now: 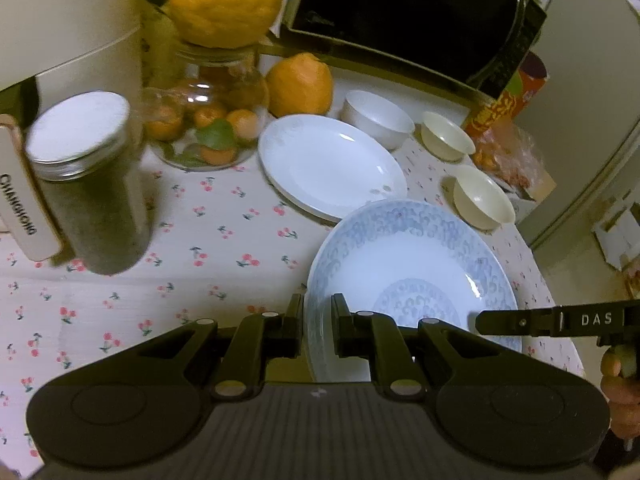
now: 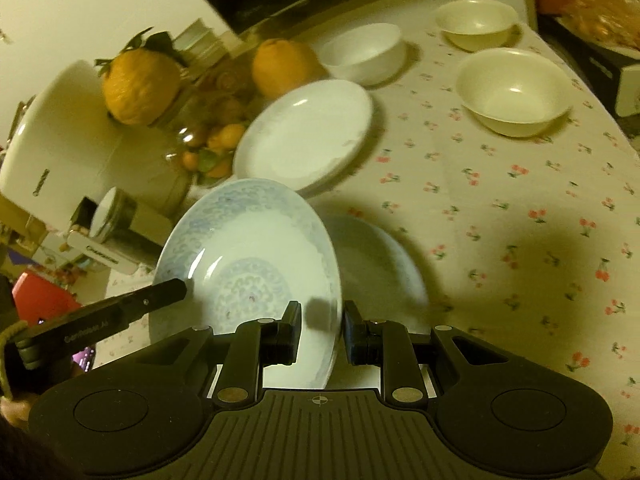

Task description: Organize plates and bowls

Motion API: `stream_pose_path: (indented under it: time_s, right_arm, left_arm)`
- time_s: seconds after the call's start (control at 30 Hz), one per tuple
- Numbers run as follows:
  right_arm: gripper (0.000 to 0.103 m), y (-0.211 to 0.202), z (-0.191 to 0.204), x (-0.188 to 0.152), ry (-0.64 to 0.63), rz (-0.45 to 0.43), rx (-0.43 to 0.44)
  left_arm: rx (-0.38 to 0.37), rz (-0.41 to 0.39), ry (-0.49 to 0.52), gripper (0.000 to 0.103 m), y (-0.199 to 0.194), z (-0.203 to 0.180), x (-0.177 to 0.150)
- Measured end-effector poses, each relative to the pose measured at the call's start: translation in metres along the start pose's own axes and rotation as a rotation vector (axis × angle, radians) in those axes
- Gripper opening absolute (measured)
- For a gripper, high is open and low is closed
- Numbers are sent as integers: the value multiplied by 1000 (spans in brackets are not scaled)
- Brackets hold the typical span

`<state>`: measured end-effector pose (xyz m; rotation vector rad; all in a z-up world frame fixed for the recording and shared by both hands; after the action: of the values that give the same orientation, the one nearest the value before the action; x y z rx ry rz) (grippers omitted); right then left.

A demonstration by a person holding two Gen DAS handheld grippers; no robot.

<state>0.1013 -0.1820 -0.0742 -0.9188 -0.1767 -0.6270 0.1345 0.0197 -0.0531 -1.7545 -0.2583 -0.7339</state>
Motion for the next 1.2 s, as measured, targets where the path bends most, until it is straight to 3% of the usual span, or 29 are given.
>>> stream_pose_path:
  time_s: [0.5, 1.2]
  right_arm:
    - [22, 3, -21, 1, 33, 34, -74]
    - [22, 14, -7, -3, -131, 46, -190]
  left_arm:
    - [47, 44, 65, 12, 16, -23, -8]
    - [151, 48, 134, 13, 24, -33, -17]
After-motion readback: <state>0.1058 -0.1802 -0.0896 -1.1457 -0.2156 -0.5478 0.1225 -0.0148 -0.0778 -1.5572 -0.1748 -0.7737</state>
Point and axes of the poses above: each gripper's, at about its wrist camera, not at the fingertips, and y roughly the way its jaws point, z to its left, x to its top, the point moved 4 cm from there along y, roughly the way its jaws point, and after that the axes turned 10 degrees about x, right-handed, at the moved point
